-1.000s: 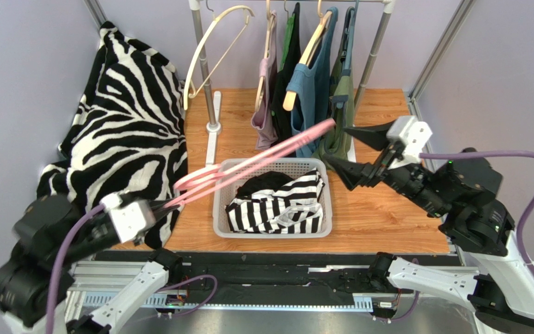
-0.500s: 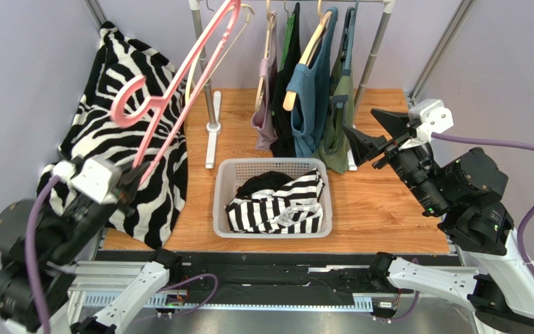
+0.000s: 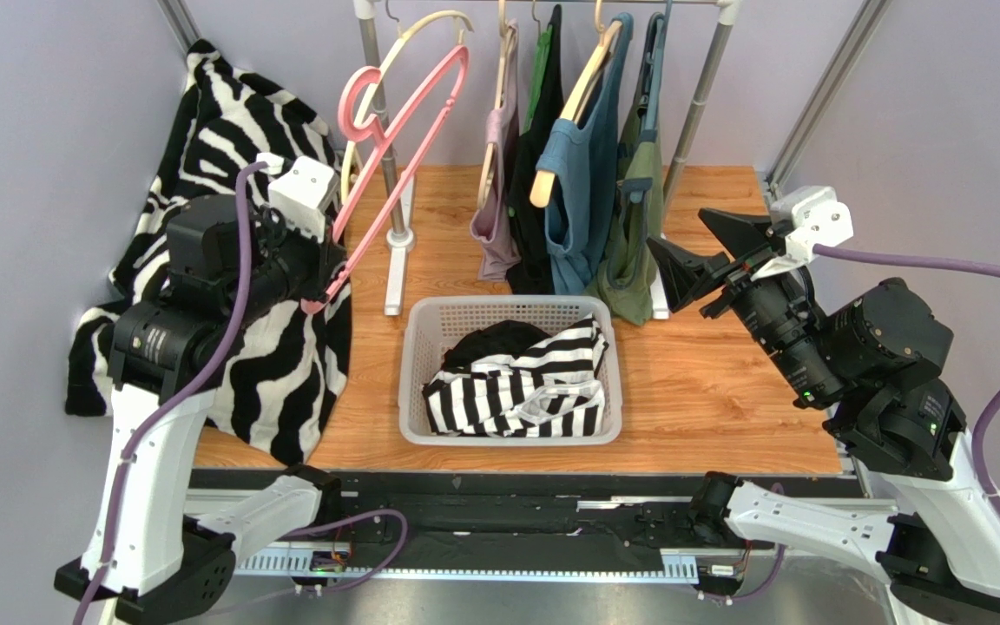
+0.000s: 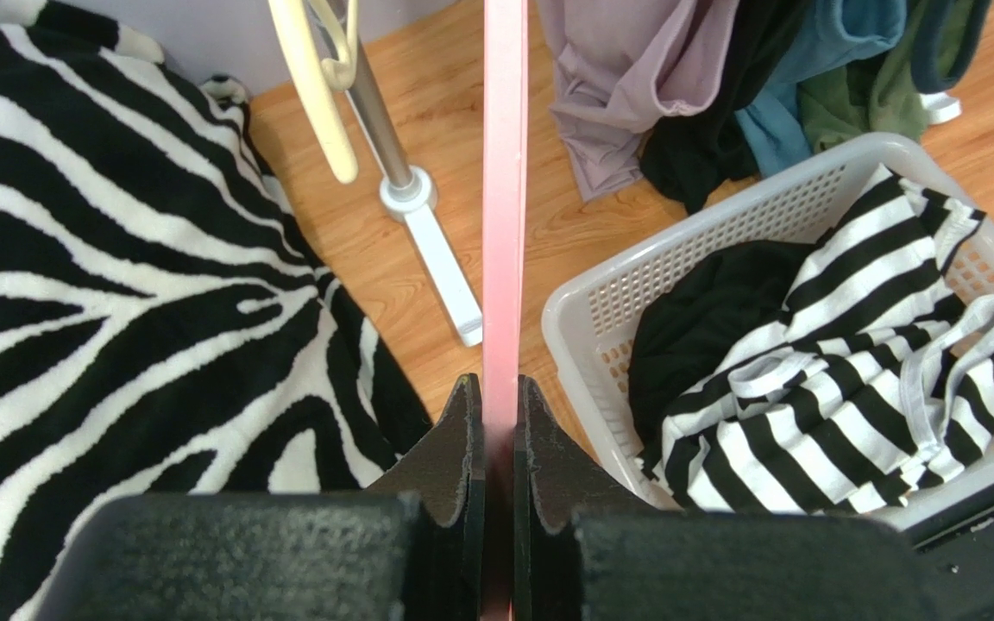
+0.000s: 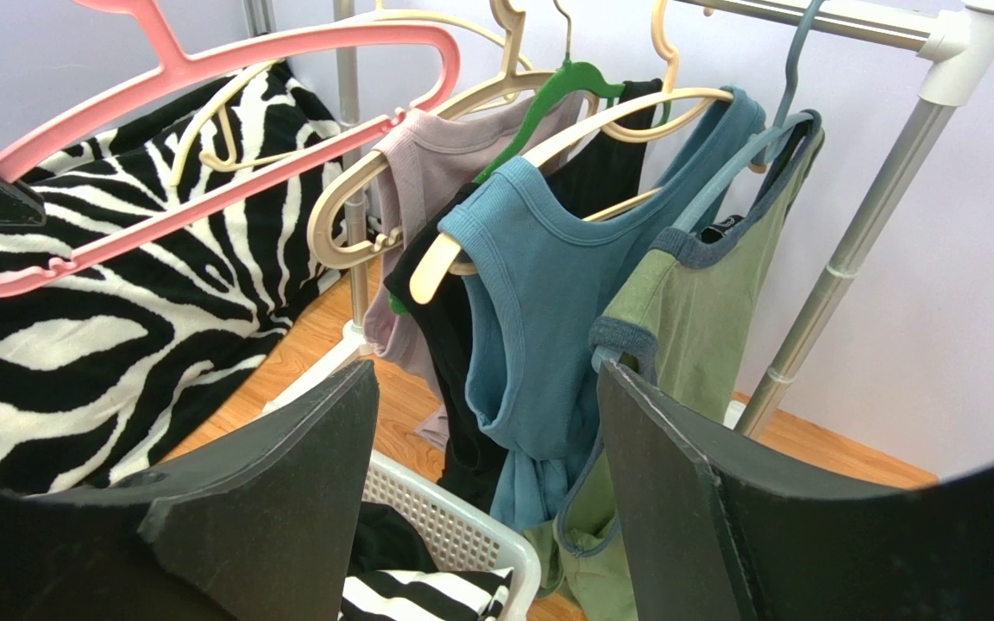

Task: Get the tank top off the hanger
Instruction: Place the hanger at the clothesline, then pick up the hanger from the clothesline.

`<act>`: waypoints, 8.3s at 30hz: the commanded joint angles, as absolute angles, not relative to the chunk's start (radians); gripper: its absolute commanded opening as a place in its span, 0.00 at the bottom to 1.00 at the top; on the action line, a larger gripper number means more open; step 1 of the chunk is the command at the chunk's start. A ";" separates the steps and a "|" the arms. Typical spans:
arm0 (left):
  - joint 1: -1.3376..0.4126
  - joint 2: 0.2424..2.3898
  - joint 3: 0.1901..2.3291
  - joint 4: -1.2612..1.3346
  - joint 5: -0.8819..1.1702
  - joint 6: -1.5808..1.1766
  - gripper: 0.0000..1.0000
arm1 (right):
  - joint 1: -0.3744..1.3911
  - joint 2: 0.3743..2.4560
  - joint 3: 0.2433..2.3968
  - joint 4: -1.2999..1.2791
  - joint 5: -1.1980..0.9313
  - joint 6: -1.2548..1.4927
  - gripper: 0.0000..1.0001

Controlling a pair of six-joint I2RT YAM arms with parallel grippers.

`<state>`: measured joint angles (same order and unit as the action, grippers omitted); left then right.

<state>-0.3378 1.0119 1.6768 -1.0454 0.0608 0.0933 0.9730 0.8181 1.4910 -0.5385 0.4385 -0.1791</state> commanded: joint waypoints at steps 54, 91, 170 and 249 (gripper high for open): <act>-0.287 1.974 2.658 -1.161 0.009 0.058 0.00 | 0.969 0.788 1.327 -0.506 0.370 -0.086 0.57; -0.560 1.721 2.558 -1.060 0.129 0.060 0.99 | 0.969 0.761 1.223 -0.476 0.586 0.089 0.62; -0.624 1.246 2.267 -0.982 -0.206 0.301 0.00 | 0.969 0.635 1.186 -0.604 0.577 0.176 0.11; -0.623 1.089 1.888 -1.039 0.502 0.503 0.00 | 0.969 0.686 1.204 -0.367 0.313 0.126 0.48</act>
<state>-0.6212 1.1122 1.8698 -1.1175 0.4629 0.5255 0.9718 0.6510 1.1931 -0.4786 0.3759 0.1181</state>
